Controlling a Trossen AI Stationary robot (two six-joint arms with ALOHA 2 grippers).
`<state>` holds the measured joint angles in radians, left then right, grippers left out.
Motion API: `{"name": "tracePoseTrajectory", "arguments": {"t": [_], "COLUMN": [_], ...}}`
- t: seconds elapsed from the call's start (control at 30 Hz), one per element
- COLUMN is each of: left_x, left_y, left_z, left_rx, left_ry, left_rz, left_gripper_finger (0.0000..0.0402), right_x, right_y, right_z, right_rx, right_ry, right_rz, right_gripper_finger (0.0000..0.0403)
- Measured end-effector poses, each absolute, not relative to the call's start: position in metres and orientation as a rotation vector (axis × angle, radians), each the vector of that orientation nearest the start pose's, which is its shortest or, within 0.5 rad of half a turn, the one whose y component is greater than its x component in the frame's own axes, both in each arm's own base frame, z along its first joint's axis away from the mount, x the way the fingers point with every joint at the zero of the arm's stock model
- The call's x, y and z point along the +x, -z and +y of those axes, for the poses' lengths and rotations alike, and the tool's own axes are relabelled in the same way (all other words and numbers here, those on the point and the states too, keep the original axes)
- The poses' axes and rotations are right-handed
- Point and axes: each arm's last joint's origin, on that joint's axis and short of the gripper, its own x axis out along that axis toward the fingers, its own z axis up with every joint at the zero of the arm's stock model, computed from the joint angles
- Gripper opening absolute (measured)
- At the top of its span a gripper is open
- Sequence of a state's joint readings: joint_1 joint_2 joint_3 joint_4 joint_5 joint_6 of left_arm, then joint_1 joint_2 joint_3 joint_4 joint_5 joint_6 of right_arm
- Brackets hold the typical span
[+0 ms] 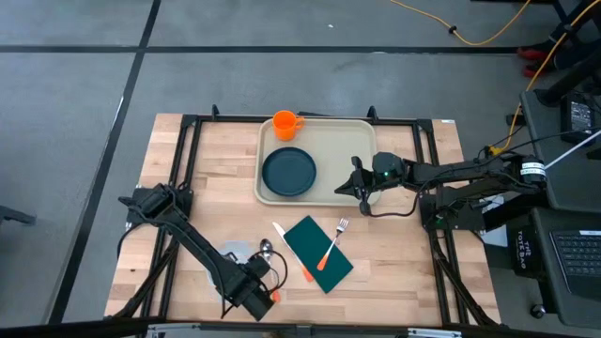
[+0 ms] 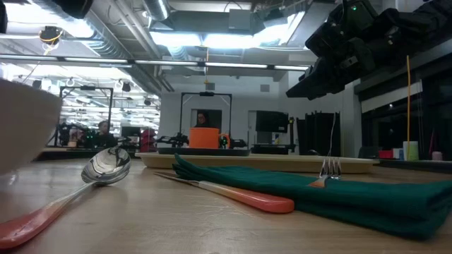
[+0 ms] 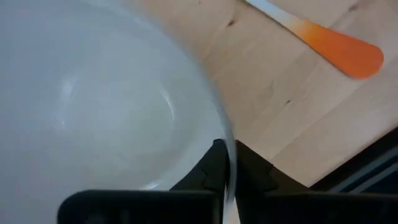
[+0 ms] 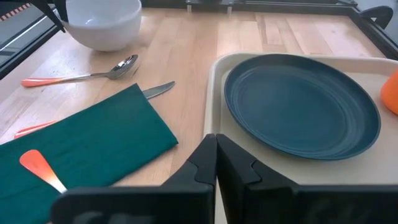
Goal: Set up tray
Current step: Stack the white bowl on top of the blue-green plate on the gray tray
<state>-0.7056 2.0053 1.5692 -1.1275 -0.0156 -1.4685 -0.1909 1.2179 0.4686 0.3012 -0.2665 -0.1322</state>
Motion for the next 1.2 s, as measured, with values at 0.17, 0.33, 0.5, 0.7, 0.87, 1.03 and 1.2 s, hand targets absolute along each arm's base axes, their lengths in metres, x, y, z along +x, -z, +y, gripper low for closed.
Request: {"name": "tracePoseTrajectory", "arguments": {"t": [0.17, 0.33, 0.5, 0.7, 0.87, 1.03, 1.2], "left_x": [0.289, 0.285, 0.274, 0.263, 0.261, 0.260, 0.267], "left_y": [-0.197, -0.200, -0.220, -0.249, -0.274, -0.294, -0.306], "left_z": [-0.246, -0.245, -0.239, -0.226, -0.208, -0.180, -0.149], "left_rx": [-0.503, -0.400, -0.312, -0.197, -0.106, -0.014, 0.100], "left_ry": [-0.499, -0.429, -0.424, -0.364, -0.285, -0.241, -0.173], "left_rz": [1.502, 1.529, 1.474, 1.405, 1.328, 1.310, 1.323], "left_gripper_finger": [0.0004, 0.0003, 0.0002, 0.0002, 0.0002, 0.0002, 0.0002], "right_x": [0.232, 0.232, 0.232, 0.232, 0.232, 0.232, 0.232], "right_y": [-0.187, -0.187, -0.187, -0.187, -0.187, -0.187, -0.187], "right_z": [-0.037, -0.037, -0.037, -0.037, -0.037, -0.037, -0.037], "right_rx": [-0.028, -0.028, -0.004, 0.005, 0.021, 0.047, 0.049], "right_ry": [-0.103, -0.103, -0.097, -0.094, -0.091, -0.085, -0.085], "right_rz": [0.431, 0.431, 0.432, 0.433, 0.433, 0.434, 0.434], "right_gripper_finger": [0.0011, 0.0011, 0.0011, 0.0011, 0.0011, 0.0011, 0.0011]}}
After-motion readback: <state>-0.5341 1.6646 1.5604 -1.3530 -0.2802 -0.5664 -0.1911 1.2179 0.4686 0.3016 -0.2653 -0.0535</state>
